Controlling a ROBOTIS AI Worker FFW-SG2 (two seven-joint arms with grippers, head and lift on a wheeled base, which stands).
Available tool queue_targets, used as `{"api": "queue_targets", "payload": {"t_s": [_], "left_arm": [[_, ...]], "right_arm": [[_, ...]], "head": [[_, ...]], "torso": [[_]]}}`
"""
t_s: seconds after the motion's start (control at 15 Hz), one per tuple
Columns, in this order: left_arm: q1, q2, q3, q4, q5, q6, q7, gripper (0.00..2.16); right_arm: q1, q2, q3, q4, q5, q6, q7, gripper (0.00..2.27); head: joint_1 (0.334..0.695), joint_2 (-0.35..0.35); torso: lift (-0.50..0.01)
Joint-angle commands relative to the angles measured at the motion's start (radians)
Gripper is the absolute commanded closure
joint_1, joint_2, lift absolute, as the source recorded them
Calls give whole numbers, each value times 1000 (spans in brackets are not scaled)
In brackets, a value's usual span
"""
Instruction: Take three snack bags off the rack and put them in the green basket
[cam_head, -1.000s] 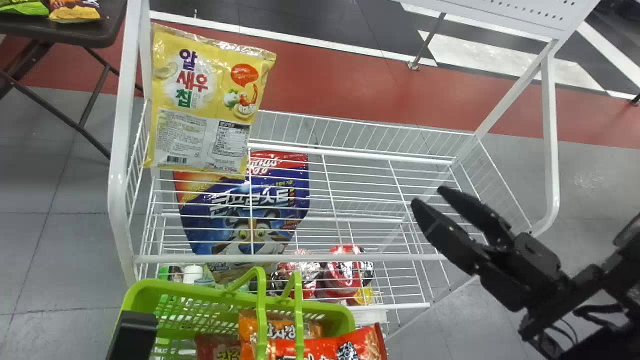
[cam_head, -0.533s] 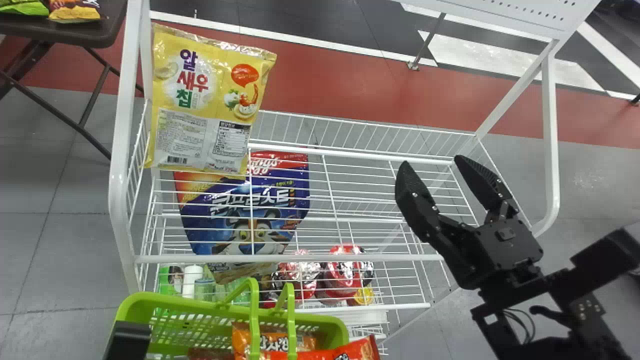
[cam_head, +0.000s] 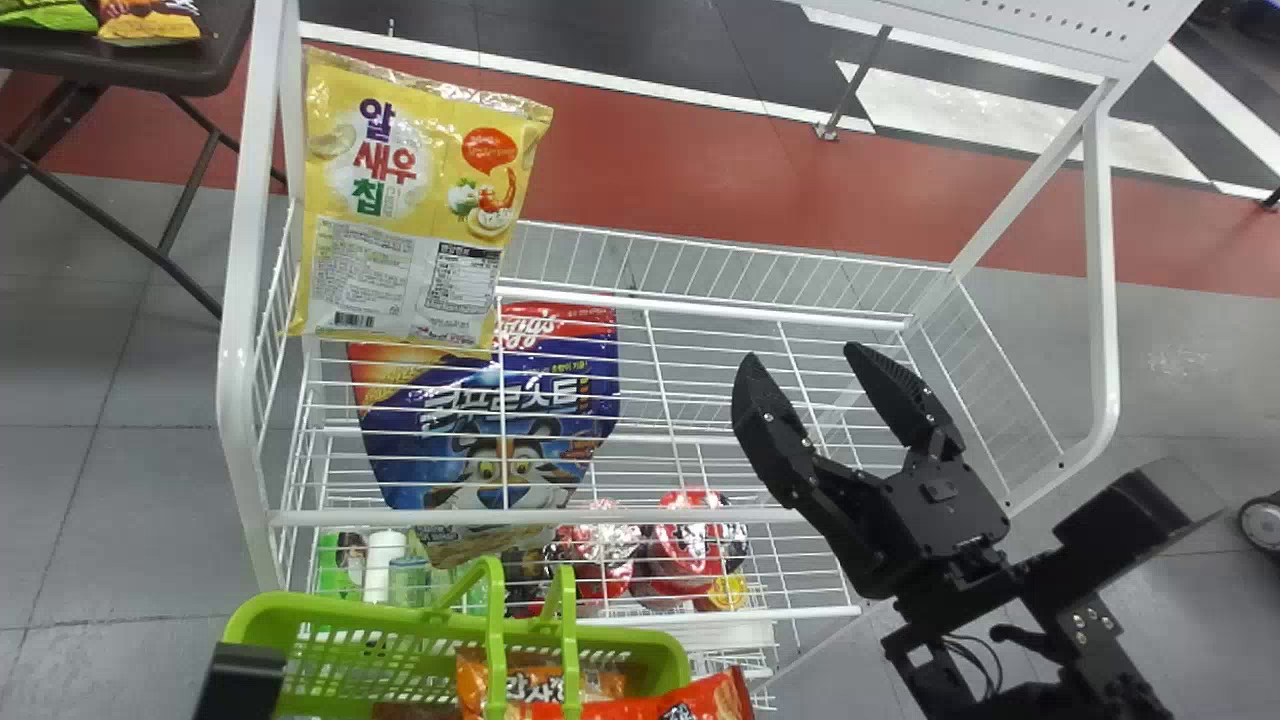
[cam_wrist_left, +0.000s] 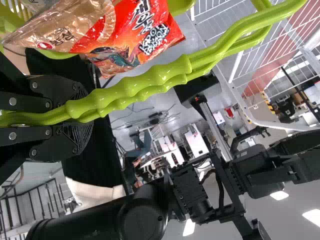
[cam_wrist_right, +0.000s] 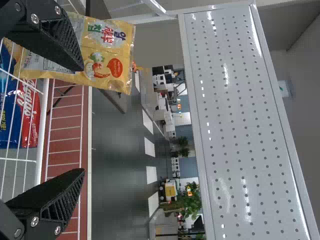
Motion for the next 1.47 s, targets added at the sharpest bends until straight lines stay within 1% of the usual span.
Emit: {"api": "queue_targets", "payload": {"t_s": [0.0, 1.4], "left_arm": [[0, 0, 4, 5, 3, -3, 0, 1592], [-3, -2, 17, 5, 7, 0, -1, 1592]], "right_arm": [[-5, 6, -3, 1, -2, 13, 0, 97], [-20, 6, -1, 10, -2, 43, -11, 97]], "head": [[695, -350], [695, -350]], "torso": [[-23], [-23]]}}
